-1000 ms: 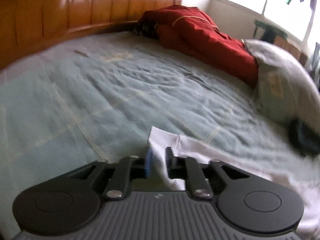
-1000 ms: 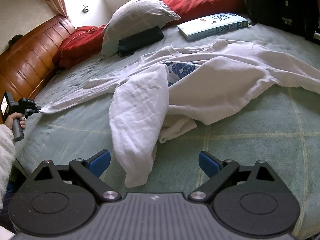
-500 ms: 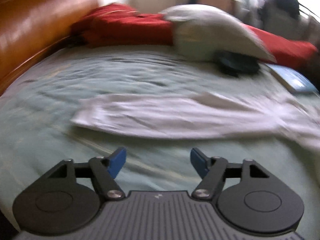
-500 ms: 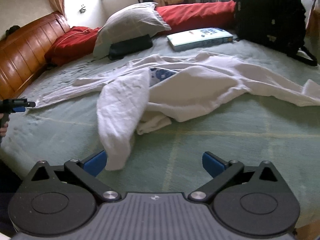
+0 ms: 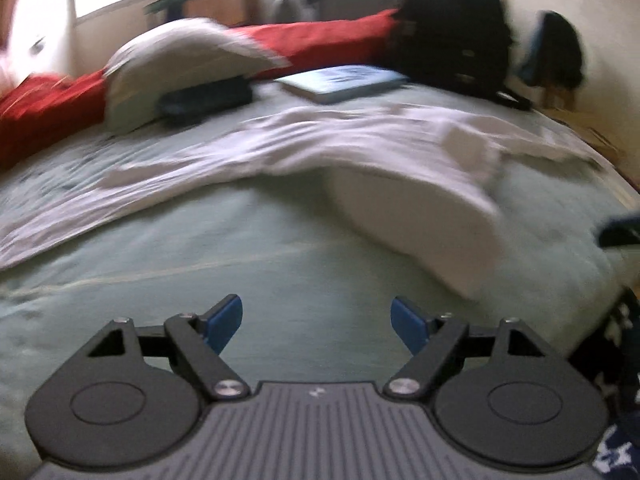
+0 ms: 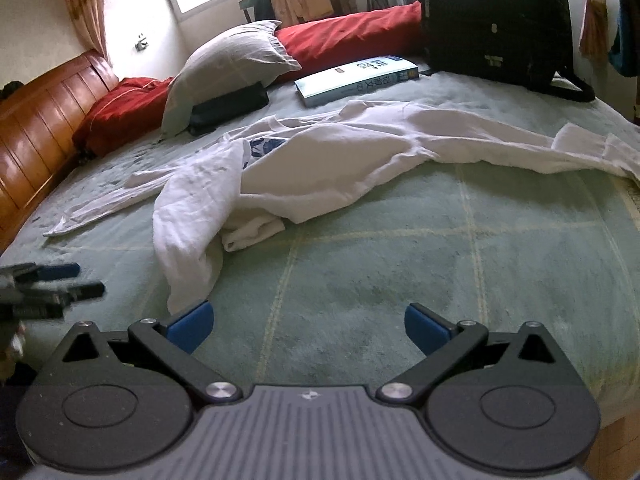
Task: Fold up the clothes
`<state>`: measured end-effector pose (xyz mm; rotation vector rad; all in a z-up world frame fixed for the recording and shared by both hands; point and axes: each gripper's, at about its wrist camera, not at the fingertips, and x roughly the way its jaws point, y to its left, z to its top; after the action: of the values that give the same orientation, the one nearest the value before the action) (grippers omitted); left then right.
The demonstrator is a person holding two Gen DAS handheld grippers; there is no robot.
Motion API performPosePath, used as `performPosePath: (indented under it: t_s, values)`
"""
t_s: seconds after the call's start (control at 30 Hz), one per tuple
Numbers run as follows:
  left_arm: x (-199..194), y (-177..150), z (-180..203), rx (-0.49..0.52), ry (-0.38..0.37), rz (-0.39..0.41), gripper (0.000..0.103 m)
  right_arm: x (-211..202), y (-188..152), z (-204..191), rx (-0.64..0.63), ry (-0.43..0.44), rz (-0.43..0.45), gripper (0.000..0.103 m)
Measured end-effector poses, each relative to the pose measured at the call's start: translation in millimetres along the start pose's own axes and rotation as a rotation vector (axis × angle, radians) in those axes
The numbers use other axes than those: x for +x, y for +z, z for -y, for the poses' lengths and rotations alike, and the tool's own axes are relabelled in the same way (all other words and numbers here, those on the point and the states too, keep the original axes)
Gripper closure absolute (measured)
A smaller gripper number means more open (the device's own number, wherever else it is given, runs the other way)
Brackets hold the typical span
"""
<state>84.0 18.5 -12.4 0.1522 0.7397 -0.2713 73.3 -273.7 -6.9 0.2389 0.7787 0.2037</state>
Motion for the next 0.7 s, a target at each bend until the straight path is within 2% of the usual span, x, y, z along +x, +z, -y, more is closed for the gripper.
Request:
performPosePath:
  t_s: [0.2,0.37,0.53,0.57,0.7]
  values:
    - [7,-4,59,0.109,-0.068,0.007,0.021,-4,-8,16,0.032,0.012,0.011,0.000]
    - [11,3,86,0.169,-0.068,0.046,0.021,-12,-14,32,0.065,0.020,0.027,0.000]
    - [18,7,103,0.194,-0.044,0.075,0.038,-16,-18,44,0.089,0.027,0.037,0.000]
    - [20,8,106,0.194,-0.047,0.074,0.047,-17,-19,46,0.093,0.030,0.038,0.000]
    - [32,10,113,0.193,-0.035,0.062,0.058,-17,-21,49,0.100,0.038,0.038,0.000]
